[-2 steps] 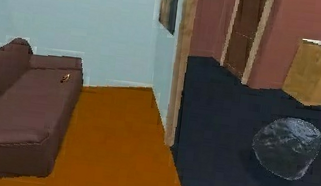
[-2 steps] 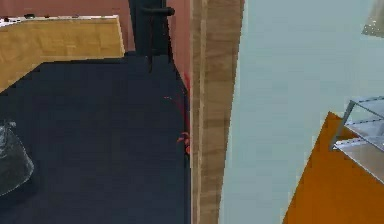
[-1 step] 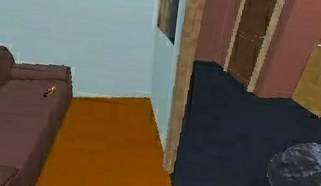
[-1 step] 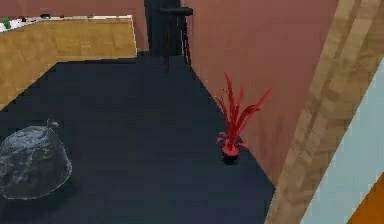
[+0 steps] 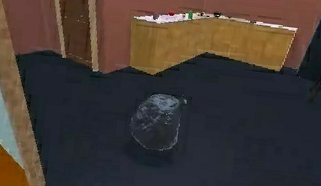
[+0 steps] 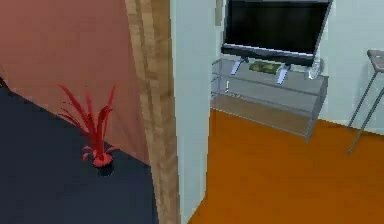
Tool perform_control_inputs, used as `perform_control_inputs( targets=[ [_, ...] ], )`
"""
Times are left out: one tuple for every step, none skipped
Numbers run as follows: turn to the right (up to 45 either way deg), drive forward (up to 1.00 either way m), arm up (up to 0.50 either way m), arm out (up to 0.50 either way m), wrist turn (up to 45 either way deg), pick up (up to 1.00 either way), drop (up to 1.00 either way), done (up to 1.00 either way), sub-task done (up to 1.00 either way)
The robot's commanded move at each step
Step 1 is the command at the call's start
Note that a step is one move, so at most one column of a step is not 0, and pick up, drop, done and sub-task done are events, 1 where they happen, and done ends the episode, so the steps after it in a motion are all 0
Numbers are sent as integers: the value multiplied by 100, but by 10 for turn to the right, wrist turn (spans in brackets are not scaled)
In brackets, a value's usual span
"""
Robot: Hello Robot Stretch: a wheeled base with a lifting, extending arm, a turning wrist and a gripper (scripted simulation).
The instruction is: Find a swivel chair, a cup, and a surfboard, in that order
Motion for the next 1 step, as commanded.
perform_control_inputs(
  targets=[
    [300,0,0,0,0,0,0,0,0]
  ],
)
